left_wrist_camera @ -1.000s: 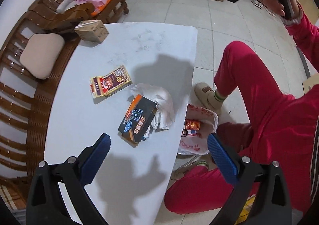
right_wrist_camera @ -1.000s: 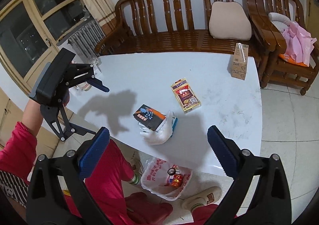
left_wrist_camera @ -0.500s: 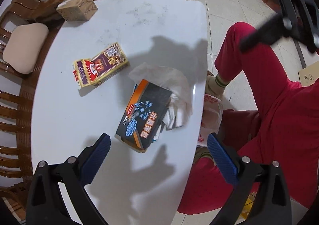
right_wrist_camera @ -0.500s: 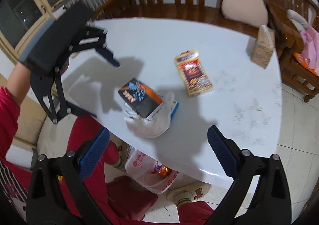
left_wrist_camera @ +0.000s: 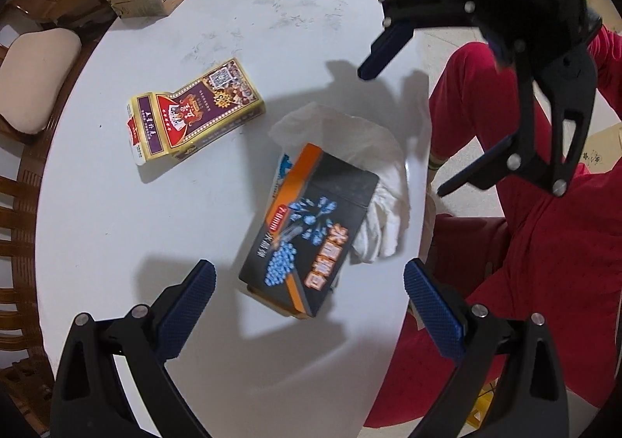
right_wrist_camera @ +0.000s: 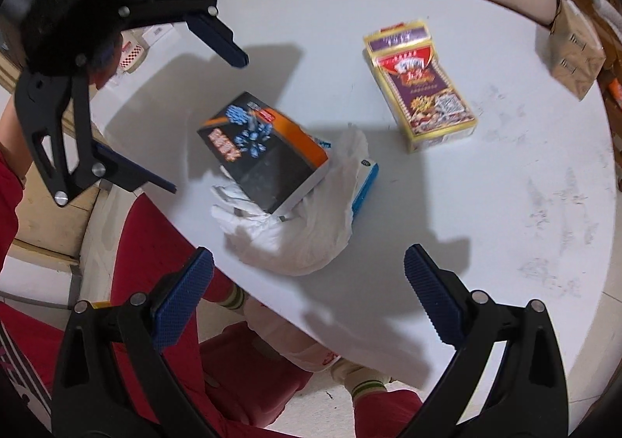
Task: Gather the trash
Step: 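Grasp the black-orange bead box with the left tool while the right tool grasps the white tissue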
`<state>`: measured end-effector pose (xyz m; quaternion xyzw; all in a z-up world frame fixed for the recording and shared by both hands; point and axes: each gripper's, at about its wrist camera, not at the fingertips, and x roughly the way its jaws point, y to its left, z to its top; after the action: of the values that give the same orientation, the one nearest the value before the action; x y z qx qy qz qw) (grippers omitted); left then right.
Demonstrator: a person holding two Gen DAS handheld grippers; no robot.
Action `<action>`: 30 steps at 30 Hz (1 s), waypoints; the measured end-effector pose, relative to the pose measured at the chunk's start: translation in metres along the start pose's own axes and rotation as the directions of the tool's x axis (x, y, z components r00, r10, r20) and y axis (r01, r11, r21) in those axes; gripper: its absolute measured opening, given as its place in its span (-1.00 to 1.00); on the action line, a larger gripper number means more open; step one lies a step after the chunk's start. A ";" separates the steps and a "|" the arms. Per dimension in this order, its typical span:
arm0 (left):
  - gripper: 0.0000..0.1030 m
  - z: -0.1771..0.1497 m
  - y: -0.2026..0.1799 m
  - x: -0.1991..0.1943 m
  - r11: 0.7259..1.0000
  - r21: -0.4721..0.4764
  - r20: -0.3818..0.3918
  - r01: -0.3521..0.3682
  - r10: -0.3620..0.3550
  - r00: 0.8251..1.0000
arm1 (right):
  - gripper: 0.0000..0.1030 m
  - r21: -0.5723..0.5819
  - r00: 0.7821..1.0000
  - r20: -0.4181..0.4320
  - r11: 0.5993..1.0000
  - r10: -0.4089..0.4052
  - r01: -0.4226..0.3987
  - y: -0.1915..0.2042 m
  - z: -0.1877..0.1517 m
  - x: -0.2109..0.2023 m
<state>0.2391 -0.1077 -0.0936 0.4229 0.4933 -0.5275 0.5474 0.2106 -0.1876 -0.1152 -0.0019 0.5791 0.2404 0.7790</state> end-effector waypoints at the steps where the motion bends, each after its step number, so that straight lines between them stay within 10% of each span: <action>1: 0.84 0.000 0.001 0.001 1.000 -0.003 0.001 0.009 -0.009 1.000 | 0.87 0.003 1.000 -0.004 1.000 0.010 -0.010 -0.001 0.000 0.003; 12: 0.84 0.004 0.009 0.022 0.998 0.008 -0.011 0.069 -0.069 0.998 | 0.86 -0.008 1.000 -0.014 1.000 0.023 -0.023 -0.006 0.008 0.028; 30: 0.05 -0.004 0.026 0.027 0.984 -0.154 0.046 0.091 -0.085 0.995 | -0.09 0.044 0.999 0.024 0.998 0.047 -0.048 -0.025 0.014 0.021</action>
<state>0.2632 -0.1060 -0.1225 0.3461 0.5405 -0.5192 0.5643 0.2375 -0.1979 -0.1362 0.0319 0.5754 0.2458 0.7794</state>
